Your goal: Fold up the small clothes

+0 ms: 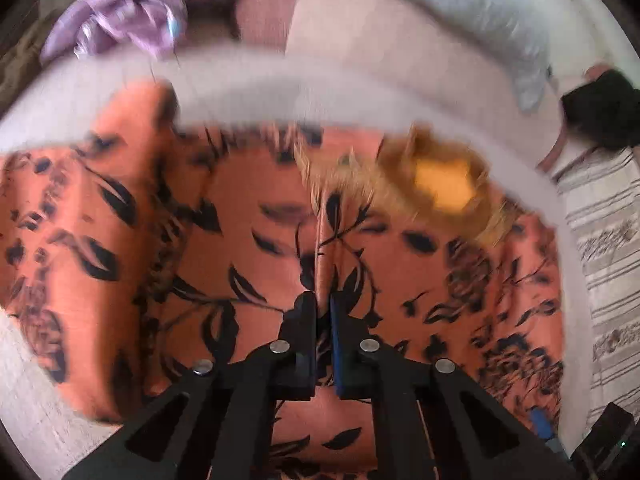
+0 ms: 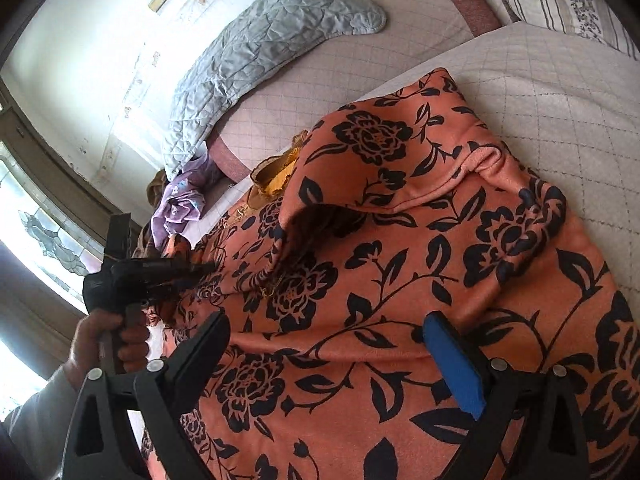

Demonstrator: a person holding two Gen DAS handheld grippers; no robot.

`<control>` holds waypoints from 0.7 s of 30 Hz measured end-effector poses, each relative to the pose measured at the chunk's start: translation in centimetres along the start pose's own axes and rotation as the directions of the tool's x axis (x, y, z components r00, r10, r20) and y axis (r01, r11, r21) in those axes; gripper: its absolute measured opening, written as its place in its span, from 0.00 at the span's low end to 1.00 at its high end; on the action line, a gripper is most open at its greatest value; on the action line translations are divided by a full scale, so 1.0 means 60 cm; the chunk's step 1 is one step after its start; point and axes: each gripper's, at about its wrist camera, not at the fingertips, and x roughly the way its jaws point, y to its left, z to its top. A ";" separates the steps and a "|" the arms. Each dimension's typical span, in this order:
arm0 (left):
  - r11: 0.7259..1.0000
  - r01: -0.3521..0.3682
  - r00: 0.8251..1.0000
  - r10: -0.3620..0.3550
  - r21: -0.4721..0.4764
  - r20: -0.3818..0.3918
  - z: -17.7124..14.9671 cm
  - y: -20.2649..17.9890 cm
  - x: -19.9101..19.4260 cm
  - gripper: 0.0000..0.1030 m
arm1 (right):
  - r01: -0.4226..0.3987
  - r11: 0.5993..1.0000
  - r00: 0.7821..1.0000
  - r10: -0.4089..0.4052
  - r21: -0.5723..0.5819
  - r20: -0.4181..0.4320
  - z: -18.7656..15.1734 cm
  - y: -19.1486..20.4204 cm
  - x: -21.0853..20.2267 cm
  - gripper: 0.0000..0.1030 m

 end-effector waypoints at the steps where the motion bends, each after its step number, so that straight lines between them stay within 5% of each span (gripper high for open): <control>1: 1.000 -0.015 0.997 0.014 0.013 0.072 -0.004 -0.004 -0.030 0.04 | 0.004 1.000 1.000 -0.004 -0.005 -0.004 0.000 0.004 0.000 0.96; 3: 0.999 -0.032 0.969 0.033 -0.006 0.246 -0.022 0.003 -0.107 0.04 | 0.001 1.000 1.000 -0.001 -0.007 -0.021 0.006 0.008 -0.001 0.95; 4: 0.999 -0.025 0.962 0.034 -0.034 0.273 -0.031 0.013 -0.122 0.04 | -0.007 1.000 1.000 0.007 -0.001 -0.022 0.012 0.007 -0.007 0.95; 6: 0.999 -0.023 0.979 0.030 -0.033 0.203 -0.036 0.024 -0.094 0.05 | -0.009 1.000 1.000 0.009 0.009 0.005 0.027 0.002 -0.025 0.96; 10: 0.990 -0.138 0.988 0.139 -0.023 0.062 -0.052 0.056 -0.007 0.05 | -0.013 0.999 0.999 0.011 0.045 0.053 0.085 -0.013 -0.049 0.96; 15: 0.994 -0.102 0.990 0.105 -0.032 0.098 -0.069 0.076 -0.028 0.06 | 0.086 0.989 0.988 -0.100 0.120 0.115 0.195 -0.070 -0.047 0.96; 18: 0.994 -0.102 0.990 0.104 -0.029 0.099 -0.070 0.078 -0.034 0.07 | 0.147 0.975 0.989 -0.150 0.168 0.005 0.239 -0.122 0.018 0.95; 19: 0.994 -0.103 0.989 0.105 -0.026 0.100 -0.074 0.077 -0.035 0.07 | 0.162 0.971 0.987 -0.158 0.175 -0.036 0.246 -0.134 0.040 0.93; 21: 0.994 -0.105 0.989 0.106 -0.017 0.101 -0.074 0.077 -0.036 0.08 | 0.204 0.966 0.978 -0.193 0.160 -0.079 0.258 -0.144 0.075 0.69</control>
